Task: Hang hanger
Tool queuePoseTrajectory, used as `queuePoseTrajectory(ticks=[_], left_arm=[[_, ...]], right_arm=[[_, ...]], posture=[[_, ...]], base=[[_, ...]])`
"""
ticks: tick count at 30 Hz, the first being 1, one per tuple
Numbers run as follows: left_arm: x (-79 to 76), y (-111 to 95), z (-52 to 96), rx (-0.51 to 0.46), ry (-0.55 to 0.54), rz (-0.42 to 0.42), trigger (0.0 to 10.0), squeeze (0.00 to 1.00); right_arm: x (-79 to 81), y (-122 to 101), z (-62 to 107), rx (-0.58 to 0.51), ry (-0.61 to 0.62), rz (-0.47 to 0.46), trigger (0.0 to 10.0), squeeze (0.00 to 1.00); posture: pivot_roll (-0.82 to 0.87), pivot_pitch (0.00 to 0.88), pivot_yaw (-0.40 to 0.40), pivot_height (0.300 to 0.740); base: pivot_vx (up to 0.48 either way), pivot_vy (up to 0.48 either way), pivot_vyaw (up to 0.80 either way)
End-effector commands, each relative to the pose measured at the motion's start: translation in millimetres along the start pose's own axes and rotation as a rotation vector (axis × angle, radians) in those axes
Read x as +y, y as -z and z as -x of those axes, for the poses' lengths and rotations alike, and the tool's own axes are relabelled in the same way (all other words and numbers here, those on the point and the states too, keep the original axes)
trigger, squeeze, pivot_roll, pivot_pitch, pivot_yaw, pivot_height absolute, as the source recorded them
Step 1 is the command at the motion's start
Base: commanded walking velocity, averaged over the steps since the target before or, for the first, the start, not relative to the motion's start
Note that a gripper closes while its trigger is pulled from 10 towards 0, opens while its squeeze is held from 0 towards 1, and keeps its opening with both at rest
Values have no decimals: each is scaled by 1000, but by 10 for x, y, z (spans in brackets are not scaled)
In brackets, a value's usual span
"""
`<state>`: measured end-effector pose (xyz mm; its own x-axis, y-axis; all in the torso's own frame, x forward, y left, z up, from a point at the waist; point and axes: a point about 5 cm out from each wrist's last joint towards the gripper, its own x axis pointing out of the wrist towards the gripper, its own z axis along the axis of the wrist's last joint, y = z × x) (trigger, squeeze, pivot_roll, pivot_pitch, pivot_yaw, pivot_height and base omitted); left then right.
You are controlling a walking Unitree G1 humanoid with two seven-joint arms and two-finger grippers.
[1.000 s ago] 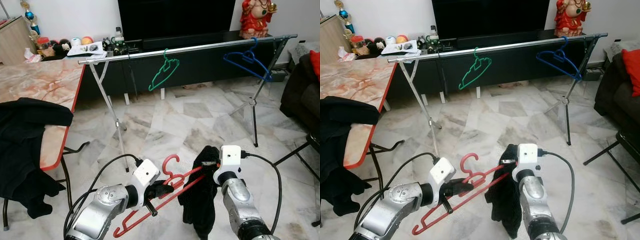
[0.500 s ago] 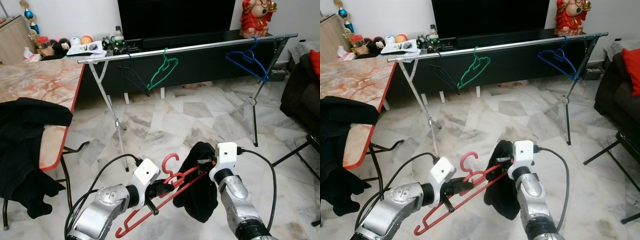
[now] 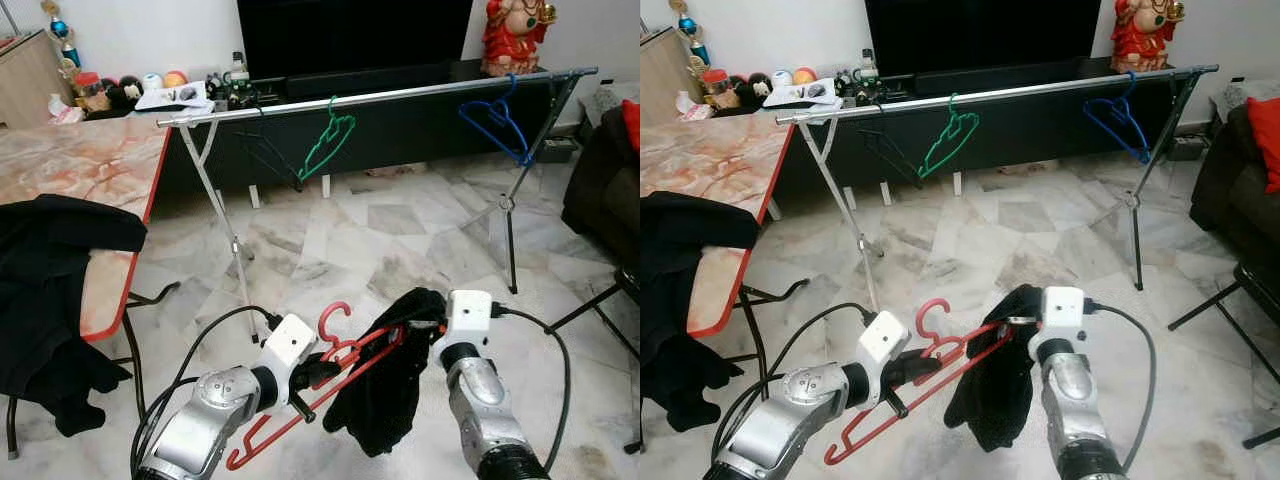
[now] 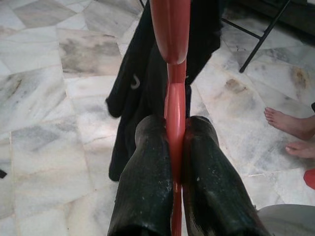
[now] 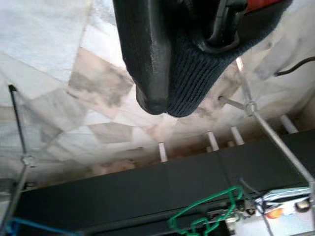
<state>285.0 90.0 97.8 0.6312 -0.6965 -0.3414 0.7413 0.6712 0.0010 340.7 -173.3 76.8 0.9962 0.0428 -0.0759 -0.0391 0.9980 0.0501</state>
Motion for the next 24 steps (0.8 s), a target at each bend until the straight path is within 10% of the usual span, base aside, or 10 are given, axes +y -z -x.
queuePoseTrajectory(ticks=[1,24], left_arm=[[65,-50,29,-18,-33,-24,10000,0],[-20,-177,12,-121,20,62,10000,0]], right_arm=[[16,-30,-11,-14,0,-4,10000,0],[271,30,-6,20,-150,-6,10000,0]], posture=[[86,55,50,740],[89,65,45,740]], base=[[0,0,0],[0,0,0]])
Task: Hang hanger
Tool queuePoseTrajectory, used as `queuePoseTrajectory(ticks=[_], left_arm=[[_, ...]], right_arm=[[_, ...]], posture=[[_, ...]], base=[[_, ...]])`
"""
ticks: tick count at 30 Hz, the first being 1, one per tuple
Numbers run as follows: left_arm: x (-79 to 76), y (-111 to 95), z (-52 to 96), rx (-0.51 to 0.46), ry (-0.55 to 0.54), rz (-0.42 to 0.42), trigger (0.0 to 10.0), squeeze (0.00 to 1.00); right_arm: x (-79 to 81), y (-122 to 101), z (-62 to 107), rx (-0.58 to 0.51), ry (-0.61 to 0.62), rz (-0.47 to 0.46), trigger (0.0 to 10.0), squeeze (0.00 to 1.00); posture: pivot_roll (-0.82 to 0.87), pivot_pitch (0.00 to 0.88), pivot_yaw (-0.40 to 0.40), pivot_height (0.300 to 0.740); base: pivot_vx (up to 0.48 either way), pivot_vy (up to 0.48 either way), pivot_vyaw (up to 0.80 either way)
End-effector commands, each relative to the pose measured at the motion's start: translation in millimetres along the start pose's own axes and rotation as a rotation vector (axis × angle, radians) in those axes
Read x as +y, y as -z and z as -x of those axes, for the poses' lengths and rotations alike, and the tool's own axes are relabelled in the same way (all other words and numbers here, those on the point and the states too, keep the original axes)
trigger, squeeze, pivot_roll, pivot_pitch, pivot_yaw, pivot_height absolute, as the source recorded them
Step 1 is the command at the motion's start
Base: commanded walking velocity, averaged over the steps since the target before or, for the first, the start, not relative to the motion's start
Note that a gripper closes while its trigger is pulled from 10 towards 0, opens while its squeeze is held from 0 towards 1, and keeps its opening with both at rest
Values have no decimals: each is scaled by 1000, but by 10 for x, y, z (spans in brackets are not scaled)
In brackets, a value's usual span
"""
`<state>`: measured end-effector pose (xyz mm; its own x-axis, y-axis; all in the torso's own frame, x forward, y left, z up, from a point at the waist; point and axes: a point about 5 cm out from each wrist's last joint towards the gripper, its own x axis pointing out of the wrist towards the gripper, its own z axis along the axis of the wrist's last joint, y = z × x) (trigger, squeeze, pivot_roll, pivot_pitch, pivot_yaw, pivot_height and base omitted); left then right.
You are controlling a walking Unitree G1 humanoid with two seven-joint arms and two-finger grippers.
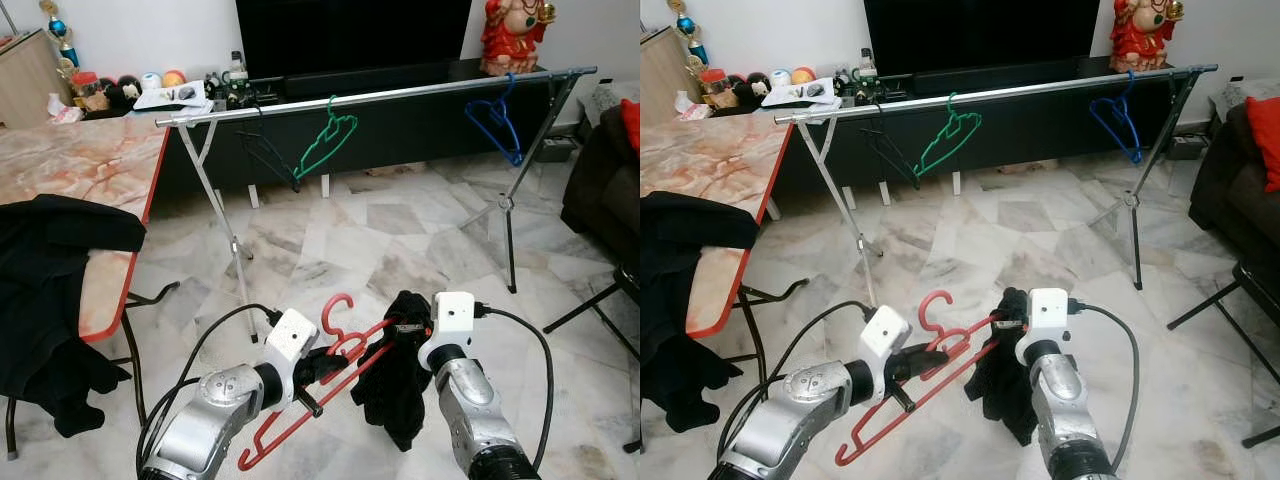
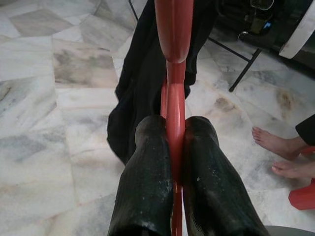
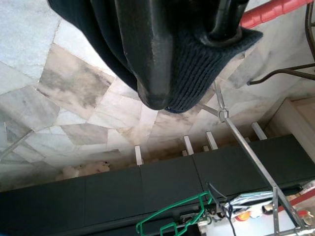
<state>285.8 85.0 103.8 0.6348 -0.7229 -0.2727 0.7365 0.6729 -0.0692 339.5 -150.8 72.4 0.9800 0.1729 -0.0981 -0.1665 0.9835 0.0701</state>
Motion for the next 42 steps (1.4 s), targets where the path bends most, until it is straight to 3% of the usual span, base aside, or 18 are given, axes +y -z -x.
queuePoseTrajectory(ticks=[1,6,14,19,20,21,22,24,31,34,39,40,42], left_arm=[[-1,-108,23,-50,5,-6,10000,0],[99,-136,-22,-67,-110,-4,10000,0],[-10,-127,-61,-62,-57,-1,10000,0],[-43,-106,-89,-42,-56,-17,10000,0],[-51,-97,-95,-39,-53,-18,10000,0],[-51,-97,-95,-39,-53,-18,10000,0],[-65,-89,-99,-37,-42,-13,10000,0],[-84,-84,-99,-37,-27,-9,10000,0],[-105,-101,-104,-43,-6,-9,10000,0],[-88,-109,-112,-44,-22,-8,10000,0],[-95,-86,-109,-35,-14,-10,10000,0],[-97,-82,-110,-33,-11,-9,10000,0],[-97,-82,-109,-34,-12,-10,10000,0]], right_arm=[[47,-26,-11,-10,-20,4,10000,0],[49,-45,-20,-16,-13,-2,10000,0],[85,-85,-36,-34,-21,-20,10000,0],[148,-159,-45,-63,-61,-98,10000,0],[186,-178,-44,-68,-84,-199,10000,0],[186,-178,-44,-68,-84,-199,10000,0],[244,-206,-30,-75,-130,-281,10000,0],[324,-231,12,-77,-206,-334,10000,0],[388,-191,141,-38,-333,-239,10000,0],[468,-311,241,-46,-430,-278,10000,0],[488,-353,276,-45,-425,-307,10000,0],[495,-371,285,-45,-424,-370,10000,0],[519,-409,306,-58,-445,-408,10000,0]], posture=[[89,65,45,740],[87,66,47,740],[89,66,48,740],[88,68,47,740],[87,67,48,740],[87,67,48,740],[87,67,48,740],[86,68,48,740],[80,67,51,740],[80,64,50,740],[80,64,50,740],[80,64,50,740],[75,62,53,740]], base=[[0,0,0],[0,0,0],[0,0,0],[0,0,0],[0,0,0],[0,0,0],[0,0,0],[0,0,0],[0,0,0],[0,0,0],[0,0,0],[0,0,0],[0,0,0]])
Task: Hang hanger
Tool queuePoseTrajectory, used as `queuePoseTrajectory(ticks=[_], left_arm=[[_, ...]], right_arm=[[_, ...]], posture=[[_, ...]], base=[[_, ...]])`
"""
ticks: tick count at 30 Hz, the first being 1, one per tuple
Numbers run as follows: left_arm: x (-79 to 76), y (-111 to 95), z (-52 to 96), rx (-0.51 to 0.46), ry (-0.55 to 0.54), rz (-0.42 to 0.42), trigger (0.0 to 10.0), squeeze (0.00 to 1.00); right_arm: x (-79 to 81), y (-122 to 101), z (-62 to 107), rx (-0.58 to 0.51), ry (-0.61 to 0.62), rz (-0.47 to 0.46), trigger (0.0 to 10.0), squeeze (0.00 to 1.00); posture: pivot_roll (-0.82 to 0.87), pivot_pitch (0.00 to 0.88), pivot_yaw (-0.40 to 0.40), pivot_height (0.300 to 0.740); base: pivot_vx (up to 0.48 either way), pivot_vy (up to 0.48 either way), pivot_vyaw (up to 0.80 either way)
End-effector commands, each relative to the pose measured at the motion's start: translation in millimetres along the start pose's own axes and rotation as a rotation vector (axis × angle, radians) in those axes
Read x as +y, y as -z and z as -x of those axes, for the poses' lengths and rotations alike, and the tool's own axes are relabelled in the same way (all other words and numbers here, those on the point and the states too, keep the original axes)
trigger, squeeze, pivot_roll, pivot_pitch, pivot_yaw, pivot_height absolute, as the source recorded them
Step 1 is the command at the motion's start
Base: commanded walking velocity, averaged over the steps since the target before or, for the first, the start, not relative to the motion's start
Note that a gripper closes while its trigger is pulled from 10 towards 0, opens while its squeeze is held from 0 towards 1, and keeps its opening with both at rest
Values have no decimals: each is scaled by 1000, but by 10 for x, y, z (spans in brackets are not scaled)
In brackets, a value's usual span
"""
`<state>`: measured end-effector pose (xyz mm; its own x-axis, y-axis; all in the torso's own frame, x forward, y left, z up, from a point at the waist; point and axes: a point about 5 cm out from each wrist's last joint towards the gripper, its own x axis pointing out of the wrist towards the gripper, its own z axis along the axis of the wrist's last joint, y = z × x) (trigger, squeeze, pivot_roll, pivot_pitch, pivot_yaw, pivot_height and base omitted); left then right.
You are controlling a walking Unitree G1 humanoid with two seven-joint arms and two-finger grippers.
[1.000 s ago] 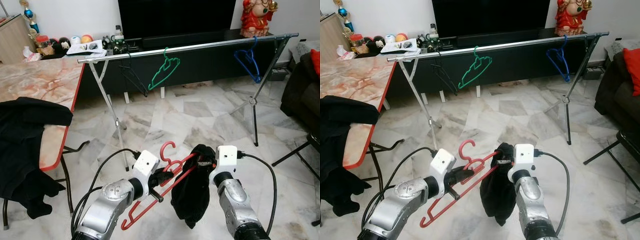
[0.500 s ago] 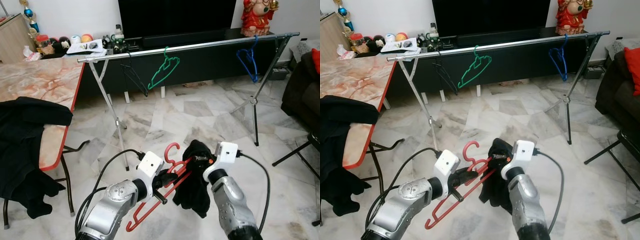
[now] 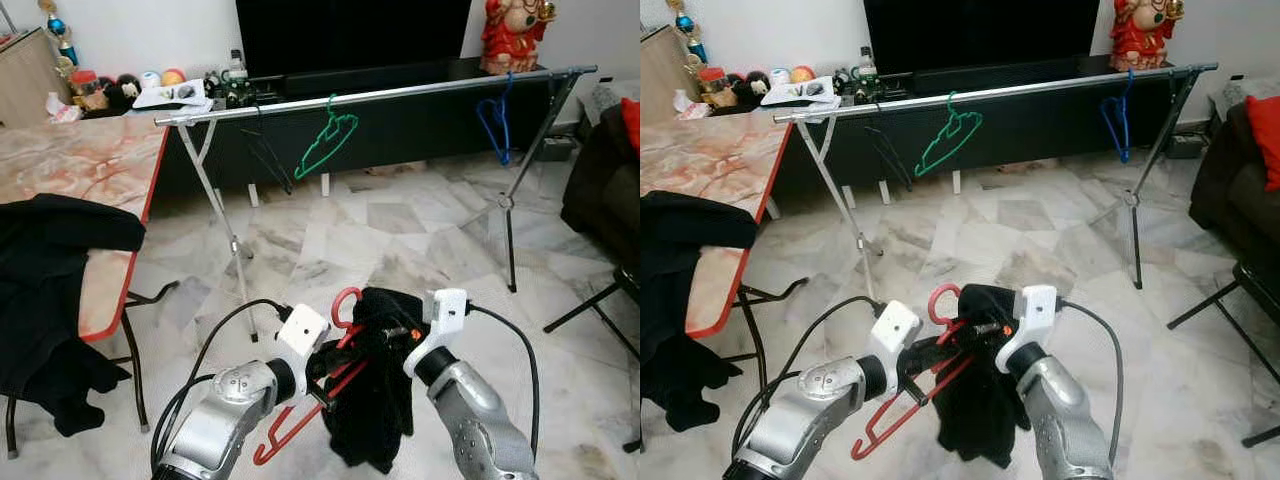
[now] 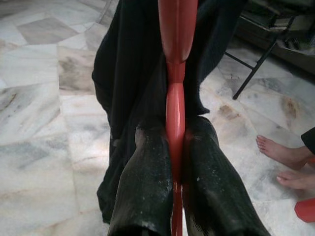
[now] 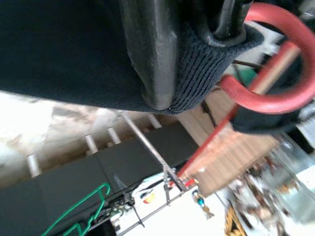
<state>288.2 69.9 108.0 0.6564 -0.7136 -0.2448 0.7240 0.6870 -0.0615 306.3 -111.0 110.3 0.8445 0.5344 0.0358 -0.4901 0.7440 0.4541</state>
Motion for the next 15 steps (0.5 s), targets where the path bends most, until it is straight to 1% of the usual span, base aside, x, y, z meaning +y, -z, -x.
queuePoseTrajectory(ticks=[1,4,5,6,7,8,9,10,11,14,15], left_arm=[[-8,-16,4,-5,7,-7,10000,0],[-5,-22,2,-7,5,-7,10000,0],[-4,-22,3,-7,5,-7,10000,0],[-3,-22,3,-7,4,-8,10000,0],[-3,-22,4,-7,4,-7,10000,0],[-3,-21,4,-6,3,-7,10000,0],[-1,-20,5,-6,2,-8,10000,0],[2,-19,7,-6,1,-8,10000,0],[4,-18,8,-6,0,-8,10000,0],[8,-18,11,-8,-5,-7,10000,0],[8,-18,11,-8,-5,-7,10000,0]], right_arm=[[117,-83,-5,-37,-64,-26,10000,0],[176,-84,24,-23,-98,-12,10000,0],[130,-57,32,-5,-65,22,10000,0],[-35,-22,50,14,45,50,10000,0],[-98,-15,60,17,87,52,10000,0],[-213,-16,81,21,171,71,10000,0],[-275,-21,94,22,223,91,10000,0],[-375,-24,117,24,302,96,10000,0],[-436,-26,135,26,352,96,10000,0],[-711,-22,274,22,559,37,10000,0],[-711,-22,274,22,559,37,10000,0]], posture=[[75,62,53,740],[75,60,53,740],[75,60,53,740],[77,60,52,740],[77,60,52,740],[78,60,51,740],[77,61,50,740],[77,61,50,740],[77,61,50,740],[79,63,47,740],[79,63,47,740]], base=[[0,0,0],[0,0,0],[0,0,0],[0,0,0],[0,0,0],[0,0,0],[0,0,0],[0,0,0],[0,0,0],[0,0,0],[0,0,0]])
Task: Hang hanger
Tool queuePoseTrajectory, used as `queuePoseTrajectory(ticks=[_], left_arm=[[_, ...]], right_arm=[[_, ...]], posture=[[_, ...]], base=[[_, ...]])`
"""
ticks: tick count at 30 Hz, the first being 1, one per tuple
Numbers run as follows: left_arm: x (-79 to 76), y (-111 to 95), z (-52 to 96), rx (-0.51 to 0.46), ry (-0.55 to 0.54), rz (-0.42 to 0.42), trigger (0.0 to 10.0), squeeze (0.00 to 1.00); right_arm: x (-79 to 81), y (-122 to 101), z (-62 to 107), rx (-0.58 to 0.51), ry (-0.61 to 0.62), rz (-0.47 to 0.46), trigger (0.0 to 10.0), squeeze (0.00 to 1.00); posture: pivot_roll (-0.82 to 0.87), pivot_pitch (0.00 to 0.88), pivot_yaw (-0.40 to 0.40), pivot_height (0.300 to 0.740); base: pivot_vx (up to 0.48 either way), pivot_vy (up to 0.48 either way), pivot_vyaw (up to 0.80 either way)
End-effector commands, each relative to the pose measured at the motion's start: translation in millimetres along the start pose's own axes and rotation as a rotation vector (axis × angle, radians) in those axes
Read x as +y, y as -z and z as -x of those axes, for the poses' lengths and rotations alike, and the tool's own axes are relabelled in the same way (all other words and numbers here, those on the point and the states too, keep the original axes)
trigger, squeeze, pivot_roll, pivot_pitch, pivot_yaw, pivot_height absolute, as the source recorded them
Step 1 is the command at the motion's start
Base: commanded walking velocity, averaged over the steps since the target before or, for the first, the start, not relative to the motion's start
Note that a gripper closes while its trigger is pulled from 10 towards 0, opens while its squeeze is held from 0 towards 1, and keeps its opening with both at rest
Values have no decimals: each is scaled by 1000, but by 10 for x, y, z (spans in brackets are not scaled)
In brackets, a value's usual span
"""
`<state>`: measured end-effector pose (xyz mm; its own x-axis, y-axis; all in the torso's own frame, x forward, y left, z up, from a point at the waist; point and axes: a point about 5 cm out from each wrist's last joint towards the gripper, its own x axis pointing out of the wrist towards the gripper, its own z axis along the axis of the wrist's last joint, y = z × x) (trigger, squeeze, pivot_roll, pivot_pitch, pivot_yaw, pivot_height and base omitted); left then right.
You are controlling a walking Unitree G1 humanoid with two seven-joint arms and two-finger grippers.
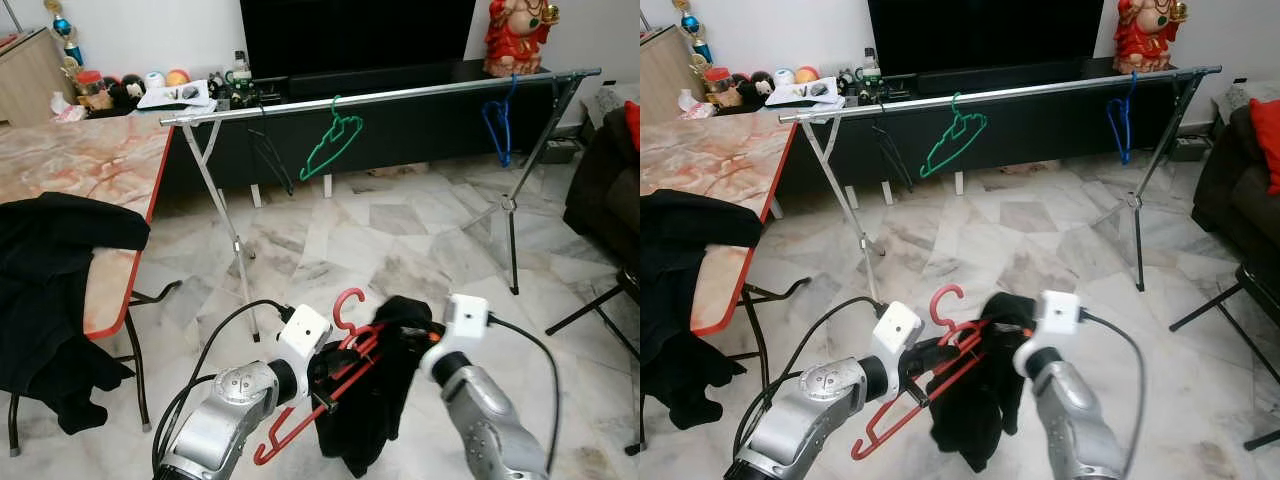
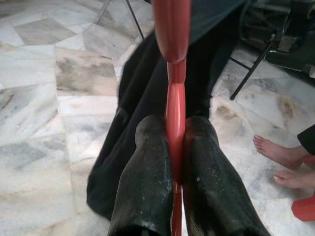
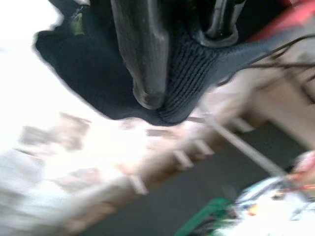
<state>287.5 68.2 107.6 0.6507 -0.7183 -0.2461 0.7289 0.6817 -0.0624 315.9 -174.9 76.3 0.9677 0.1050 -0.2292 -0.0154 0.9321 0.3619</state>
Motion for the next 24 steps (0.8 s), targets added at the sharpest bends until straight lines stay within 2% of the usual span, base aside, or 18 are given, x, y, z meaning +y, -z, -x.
queuePoseTrajectory(ticks=[1,4,5,7,8,10,14,16,18,22,23,24], left_arm=[[24,-22,19,-11,-14,-5,10000,0],[25,-29,19,-15,-15,-1,10000,0],[26,-31,18,-17,-18,0,10000,0],[28,-34,17,-19,-20,0,10000,0],[29,-35,17,-20,-21,1,10000,0],[29,-36,17,-21,-21,1,10000,0],[26,-42,14,-26,-15,5,10000,0],[17,-49,13,-30,-6,8,10000,0],[12,-48,16,-30,-4,7,10000,0],[9,-45,19,-29,-3,7,10000,0],[10,-43,21,-29,-3,7,10000,0],[12,-39,24,-28,-4,7,10000,0]], right_arm=[[-40,-37,-9,-27,32,-44,10000,0],[60,-33,1,-50,-40,-108,10000,0],[179,-32,20,-64,-139,-201,10000,0],[343,-42,70,-79,-278,-277,10000,0],[436,-40,104,-81,-351,-294,10000,0],[466,-35,116,-79,-372,-295,10000,0],[604,50,218,-43,-520,-204,10000,0],[624,45,261,-38,-574,-192,10000,0],[625,17,290,-44,-619,-114,10000,0],[506,-10,244,-37,-565,28,10000,0],[446,-42,213,-46,-527,60,10000,0],[293,-155,132,-72,-422,110,10000,0]], posture=[[79,63,47,740],[80,67,48,740],[80,69,49,740],[80,70,49,740],[80,70,49,740],[80,70,49,740],[81,71,51,740],[81,71,51,740],[81,71,51,740],[78,72,50,740],[78,73,51,740],[79,73,50,740]], base=[[0,0,0],[0,0,0],[0,0,0],[0,0,0],[0,0,0],[0,0,0],[0,0,0],[0,0,0],[0,0,0],[0,0,0],[0,0,0],[0,0,0]])
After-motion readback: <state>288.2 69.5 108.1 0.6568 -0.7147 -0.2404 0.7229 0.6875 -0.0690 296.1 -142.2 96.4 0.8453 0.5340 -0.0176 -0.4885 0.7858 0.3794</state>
